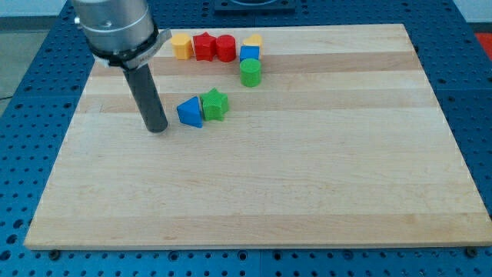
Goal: Push the green star upwards
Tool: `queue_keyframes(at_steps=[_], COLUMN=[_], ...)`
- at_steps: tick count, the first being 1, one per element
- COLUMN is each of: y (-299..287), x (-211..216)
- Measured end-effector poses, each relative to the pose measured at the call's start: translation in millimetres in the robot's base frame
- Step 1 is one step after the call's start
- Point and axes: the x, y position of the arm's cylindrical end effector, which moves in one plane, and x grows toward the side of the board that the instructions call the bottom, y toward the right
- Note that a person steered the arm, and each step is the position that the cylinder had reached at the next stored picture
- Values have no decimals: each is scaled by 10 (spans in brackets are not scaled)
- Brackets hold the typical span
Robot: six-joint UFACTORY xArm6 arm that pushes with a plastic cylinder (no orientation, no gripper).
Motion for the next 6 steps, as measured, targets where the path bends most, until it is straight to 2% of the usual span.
queue_keyframes(at_steps=[3, 5, 6], y=[923, 1039, 964], x=[-3, -342, -297])
